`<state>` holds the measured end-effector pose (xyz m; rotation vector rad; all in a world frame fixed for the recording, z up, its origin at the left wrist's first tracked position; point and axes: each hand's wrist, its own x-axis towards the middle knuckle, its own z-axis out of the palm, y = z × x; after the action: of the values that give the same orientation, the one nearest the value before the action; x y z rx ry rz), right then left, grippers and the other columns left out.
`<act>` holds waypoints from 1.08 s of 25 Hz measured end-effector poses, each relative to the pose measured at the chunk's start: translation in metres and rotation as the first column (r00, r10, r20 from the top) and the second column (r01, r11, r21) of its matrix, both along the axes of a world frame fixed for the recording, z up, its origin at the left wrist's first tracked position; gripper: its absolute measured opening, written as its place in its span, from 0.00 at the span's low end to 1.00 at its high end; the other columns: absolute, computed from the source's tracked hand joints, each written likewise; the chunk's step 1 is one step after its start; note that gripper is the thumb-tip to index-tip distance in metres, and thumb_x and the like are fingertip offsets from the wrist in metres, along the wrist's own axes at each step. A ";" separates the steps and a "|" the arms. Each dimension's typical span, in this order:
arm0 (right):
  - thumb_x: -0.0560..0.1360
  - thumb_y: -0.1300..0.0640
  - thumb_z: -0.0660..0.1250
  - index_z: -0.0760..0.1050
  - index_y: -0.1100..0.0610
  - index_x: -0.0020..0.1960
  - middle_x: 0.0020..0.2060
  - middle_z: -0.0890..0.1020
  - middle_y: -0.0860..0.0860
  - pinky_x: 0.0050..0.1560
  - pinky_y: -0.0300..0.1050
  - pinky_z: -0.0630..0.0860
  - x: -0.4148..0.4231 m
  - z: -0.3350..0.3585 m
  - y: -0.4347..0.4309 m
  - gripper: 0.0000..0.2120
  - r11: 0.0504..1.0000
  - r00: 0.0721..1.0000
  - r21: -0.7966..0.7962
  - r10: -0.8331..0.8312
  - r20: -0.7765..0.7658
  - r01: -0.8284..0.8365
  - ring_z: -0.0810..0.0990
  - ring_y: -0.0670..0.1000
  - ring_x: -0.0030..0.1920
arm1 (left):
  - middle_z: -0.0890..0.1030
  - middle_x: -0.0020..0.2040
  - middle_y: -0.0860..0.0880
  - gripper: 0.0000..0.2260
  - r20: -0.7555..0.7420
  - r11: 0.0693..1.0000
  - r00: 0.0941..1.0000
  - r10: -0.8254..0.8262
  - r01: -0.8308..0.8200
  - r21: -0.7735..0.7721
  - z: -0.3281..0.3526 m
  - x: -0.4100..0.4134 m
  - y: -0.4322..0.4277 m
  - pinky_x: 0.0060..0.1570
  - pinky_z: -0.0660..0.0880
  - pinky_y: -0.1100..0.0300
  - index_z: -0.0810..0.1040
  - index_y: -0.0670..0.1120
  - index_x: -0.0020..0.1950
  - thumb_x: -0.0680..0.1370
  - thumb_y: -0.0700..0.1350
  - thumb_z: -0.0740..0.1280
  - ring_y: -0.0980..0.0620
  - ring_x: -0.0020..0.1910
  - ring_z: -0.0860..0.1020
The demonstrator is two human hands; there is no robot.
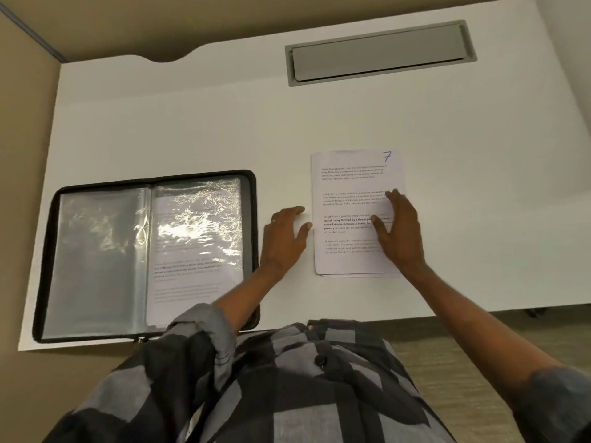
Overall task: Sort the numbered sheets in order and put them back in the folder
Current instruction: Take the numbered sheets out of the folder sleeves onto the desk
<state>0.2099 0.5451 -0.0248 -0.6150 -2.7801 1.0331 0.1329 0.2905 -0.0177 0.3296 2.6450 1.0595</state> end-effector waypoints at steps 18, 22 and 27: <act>0.87 0.47 0.54 0.47 0.56 0.83 0.83 0.47 0.52 0.82 0.50 0.44 -0.012 0.011 -0.203 0.31 0.854 0.860 0.114 0.492 0.135 -0.507 0.42 0.52 0.82 | 0.39 0.84 0.49 0.36 -0.026 0.843 0.987 -0.157 0.120 -0.524 -0.002 0.049 -0.200 0.79 0.35 0.46 0.44 0.49 0.84 0.83 0.65 0.54 0.51 0.81 0.35; 0.87 0.48 0.52 0.46 0.56 0.84 0.83 0.47 0.52 0.82 0.51 0.45 -0.006 0.010 -0.251 0.29 0.831 0.840 0.148 0.509 0.185 -0.536 0.43 0.53 0.83 | 0.39 0.83 0.50 0.37 0.034 0.826 0.975 -0.220 0.205 -0.526 -0.009 0.040 -0.232 0.80 0.38 0.43 0.44 0.49 0.84 0.82 0.67 0.52 0.51 0.82 0.37; 0.87 0.56 0.53 0.49 0.60 0.83 0.82 0.51 0.57 0.81 0.60 0.52 0.000 0.013 -0.299 0.27 0.860 0.880 0.212 0.422 0.219 -0.465 0.47 0.59 0.82 | 0.57 0.83 0.51 0.23 -0.042 0.862 0.956 -0.290 0.242 -0.446 0.001 0.020 -0.254 0.80 0.51 0.46 0.60 0.52 0.82 0.87 0.51 0.56 0.52 0.82 0.54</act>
<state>0.2099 0.2465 -0.0117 -0.0133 -3.2198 0.6734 0.1533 0.0368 -0.0167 0.6433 2.7270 0.3528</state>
